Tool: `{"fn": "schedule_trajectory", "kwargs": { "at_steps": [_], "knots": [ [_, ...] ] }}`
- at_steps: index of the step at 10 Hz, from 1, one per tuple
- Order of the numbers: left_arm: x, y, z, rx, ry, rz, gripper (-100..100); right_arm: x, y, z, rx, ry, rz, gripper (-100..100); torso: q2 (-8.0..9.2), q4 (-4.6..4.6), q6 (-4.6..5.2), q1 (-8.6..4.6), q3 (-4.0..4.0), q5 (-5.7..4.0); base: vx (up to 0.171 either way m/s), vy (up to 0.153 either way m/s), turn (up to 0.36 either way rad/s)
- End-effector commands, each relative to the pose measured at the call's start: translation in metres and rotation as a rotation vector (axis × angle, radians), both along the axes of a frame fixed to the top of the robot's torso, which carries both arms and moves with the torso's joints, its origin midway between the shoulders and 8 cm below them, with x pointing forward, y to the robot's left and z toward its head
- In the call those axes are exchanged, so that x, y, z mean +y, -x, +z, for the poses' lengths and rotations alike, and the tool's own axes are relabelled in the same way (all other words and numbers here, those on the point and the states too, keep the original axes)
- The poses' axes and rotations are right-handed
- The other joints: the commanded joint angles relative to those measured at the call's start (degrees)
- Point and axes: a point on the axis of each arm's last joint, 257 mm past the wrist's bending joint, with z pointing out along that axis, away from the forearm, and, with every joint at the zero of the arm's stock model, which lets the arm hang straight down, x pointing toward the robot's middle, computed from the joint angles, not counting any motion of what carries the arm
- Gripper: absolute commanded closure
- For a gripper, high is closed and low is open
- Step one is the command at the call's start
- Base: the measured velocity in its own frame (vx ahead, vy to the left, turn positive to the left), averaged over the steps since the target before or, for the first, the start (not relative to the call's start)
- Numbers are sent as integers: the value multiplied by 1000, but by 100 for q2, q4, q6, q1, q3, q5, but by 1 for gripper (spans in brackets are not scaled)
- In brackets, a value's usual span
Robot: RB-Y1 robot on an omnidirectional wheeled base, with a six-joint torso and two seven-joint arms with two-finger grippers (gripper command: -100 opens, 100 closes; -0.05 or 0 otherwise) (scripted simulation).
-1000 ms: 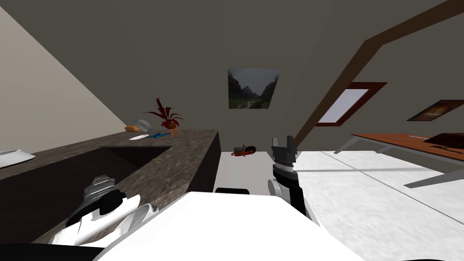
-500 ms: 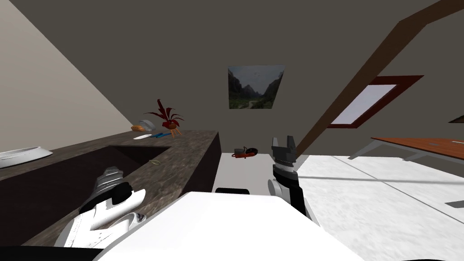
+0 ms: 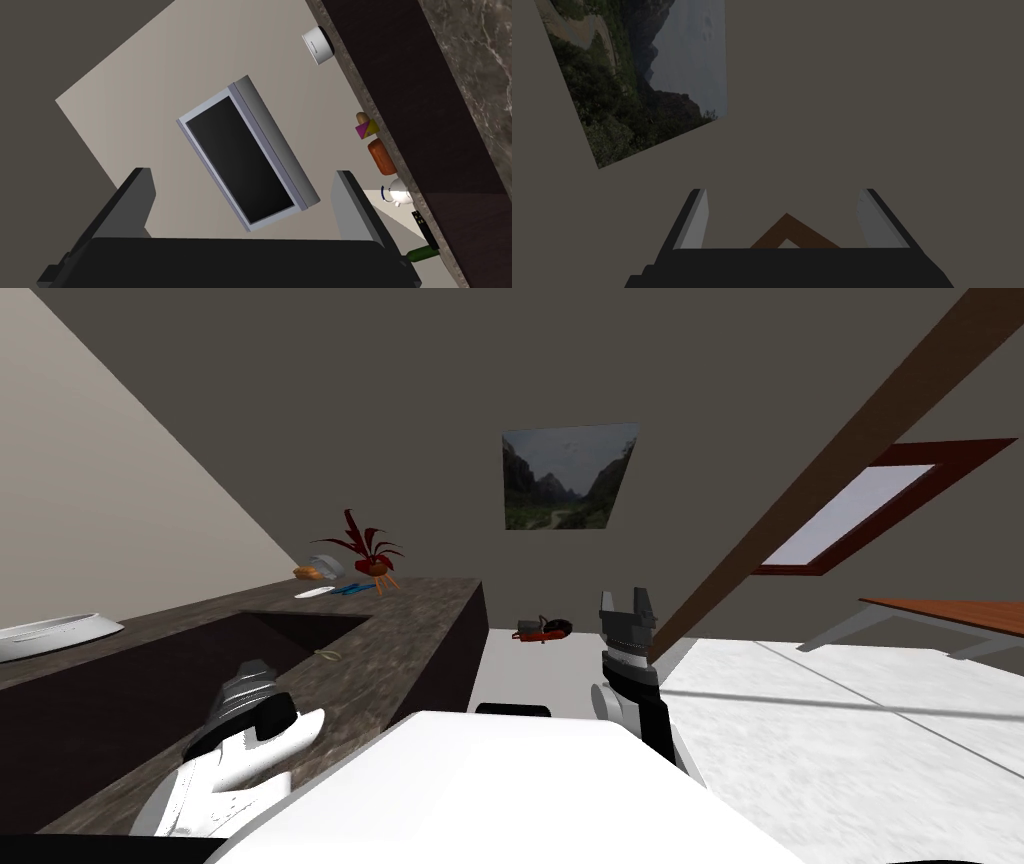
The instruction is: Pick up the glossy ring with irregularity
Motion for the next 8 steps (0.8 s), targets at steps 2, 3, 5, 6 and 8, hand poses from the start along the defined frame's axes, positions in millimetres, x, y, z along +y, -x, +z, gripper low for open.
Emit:
{"fn": "schedule_trajectory", "kwargs": {
  "at_steps": [2,3,5,6,8],
  "knots": [
    [4,14,-26,-10,63,21,-100,0,0,0,0,0,0,0,14,3,-1,21,8,5,89,89,-64],
    [6,18,-38,-19,94,28,-100,0,0,0,0,0,0,0,24,5,0,38,14,9,91,153,-109],
    [7,25,-54,-34,139,39,-100,0,0,0,0,0,0,0,19,5,-1,57,12,14,91,150,-76],
    [7,27,-59,-39,153,43,-100,0,0,0,0,0,0,0,26,6,-1,58,15,14,63,126,-67],
    [6,34,-75,-56,198,55,-100,0,0,0,0,0,0,0,26,6,-1,39,15,10,78,98,-66]
  ]
}}
